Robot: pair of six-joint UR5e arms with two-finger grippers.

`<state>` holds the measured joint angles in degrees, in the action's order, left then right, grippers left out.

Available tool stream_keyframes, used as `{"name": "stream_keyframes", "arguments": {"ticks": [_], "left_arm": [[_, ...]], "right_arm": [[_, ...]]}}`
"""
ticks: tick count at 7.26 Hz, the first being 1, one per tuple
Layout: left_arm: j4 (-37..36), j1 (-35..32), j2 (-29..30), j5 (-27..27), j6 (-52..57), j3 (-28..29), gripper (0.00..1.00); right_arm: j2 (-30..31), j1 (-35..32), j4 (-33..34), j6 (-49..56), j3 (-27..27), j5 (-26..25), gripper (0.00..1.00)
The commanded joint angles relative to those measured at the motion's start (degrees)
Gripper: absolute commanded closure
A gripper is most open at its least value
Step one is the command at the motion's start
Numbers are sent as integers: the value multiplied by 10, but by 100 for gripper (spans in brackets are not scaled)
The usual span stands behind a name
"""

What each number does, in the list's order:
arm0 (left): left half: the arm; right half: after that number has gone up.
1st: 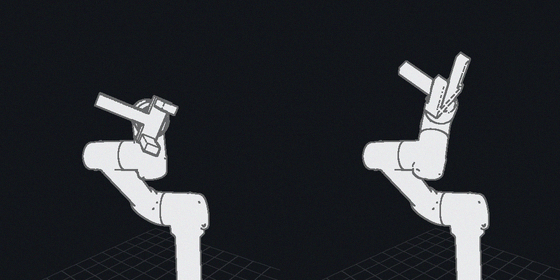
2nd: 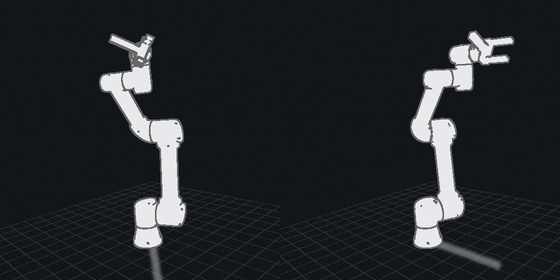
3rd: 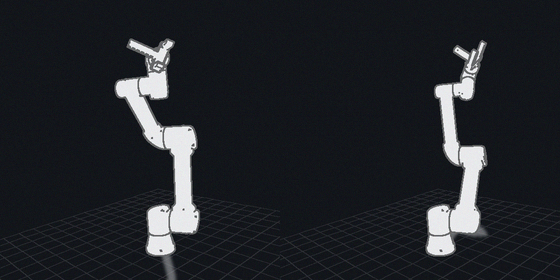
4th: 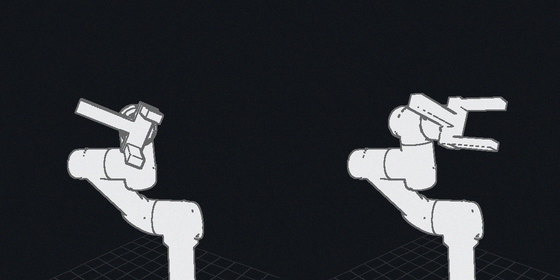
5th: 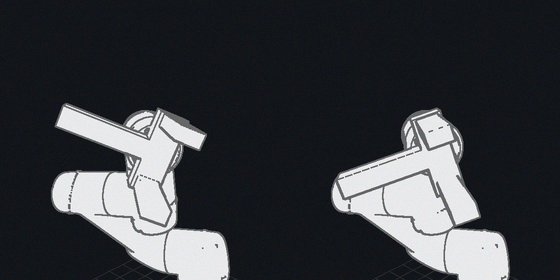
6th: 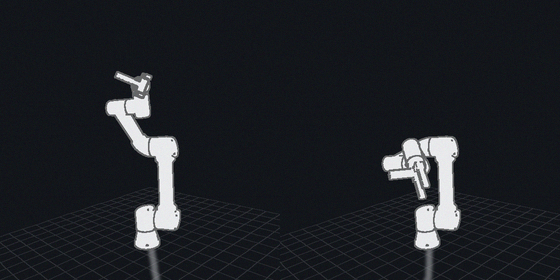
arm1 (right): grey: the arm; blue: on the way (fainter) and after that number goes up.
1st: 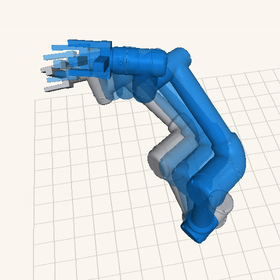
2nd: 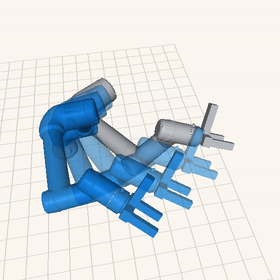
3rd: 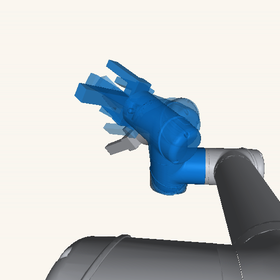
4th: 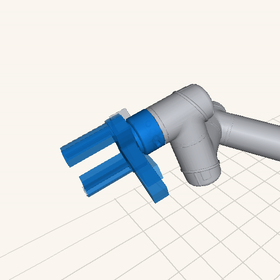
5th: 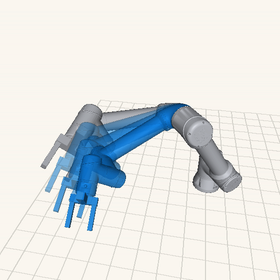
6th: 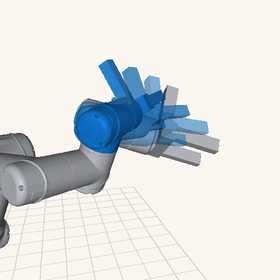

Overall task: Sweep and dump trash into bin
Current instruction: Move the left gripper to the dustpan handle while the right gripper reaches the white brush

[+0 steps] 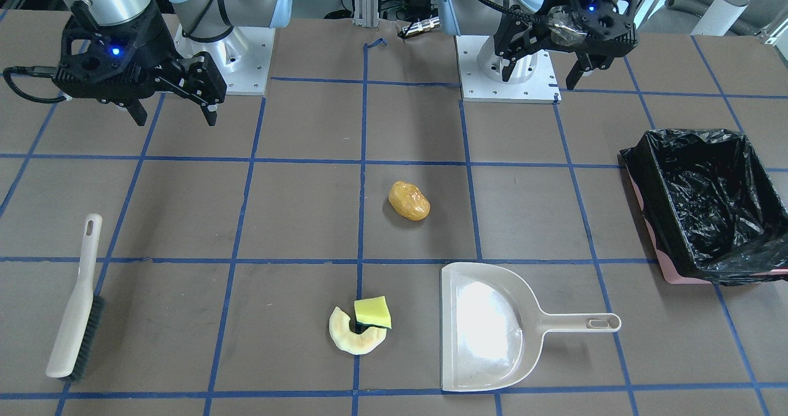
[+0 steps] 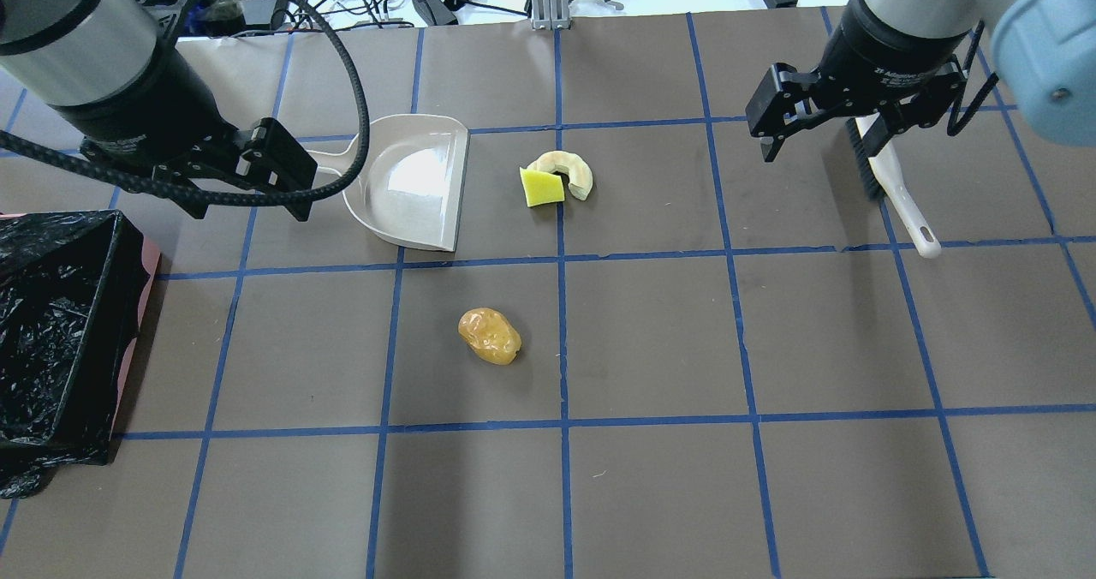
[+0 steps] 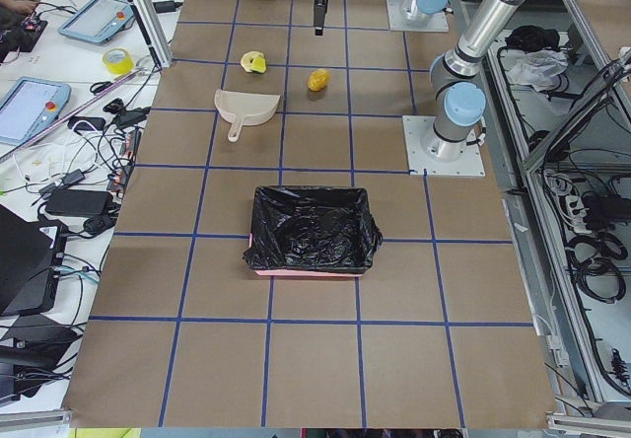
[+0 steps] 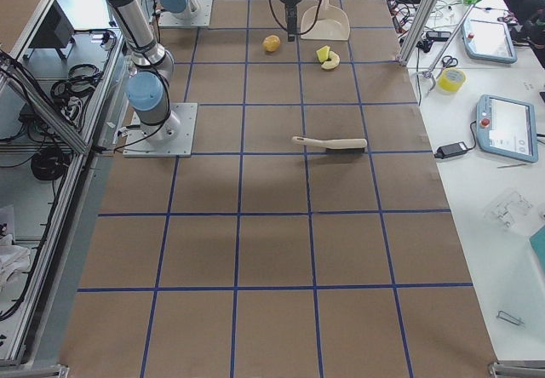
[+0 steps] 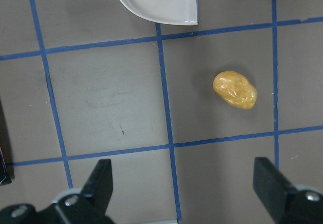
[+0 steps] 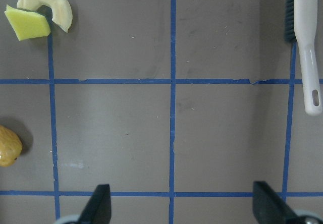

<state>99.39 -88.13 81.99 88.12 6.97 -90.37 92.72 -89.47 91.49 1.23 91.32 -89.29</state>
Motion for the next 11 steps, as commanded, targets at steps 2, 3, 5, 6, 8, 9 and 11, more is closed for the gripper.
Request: {"name": "stream_keyframes", "arguments": {"ticks": [2, 3, 5, 6, 8, 9, 11], "left_arm": [[13, 3, 18, -2, 4, 7, 0], [-25, 2, 28, -2, 9, -11, 0], [-65, 2, 31, -2, 8, -23, 0], [-74, 3, 30, -6, 7, -19, 0], [-74, 2, 32, -25, 5, -24, 0], [-74, 2, 32, -32, 3, -24, 0], [-77, 3, 20, 20, -74, -56, 0]], "right_arm": [[0, 0, 0, 1, 0, 1, 0], [-1, 0, -1, 3, -2, -1, 0], [-7, 9, -5, -8, -1, 1, 0], [-15, 18, 2, 4, 2, -4, 0], [-66, 80, 3, 80, 3, -4, 0], [-95, 116, 6, 100, 3, -39, 0], [-159, 155, 62, 152, 15, -66, 0]]}}
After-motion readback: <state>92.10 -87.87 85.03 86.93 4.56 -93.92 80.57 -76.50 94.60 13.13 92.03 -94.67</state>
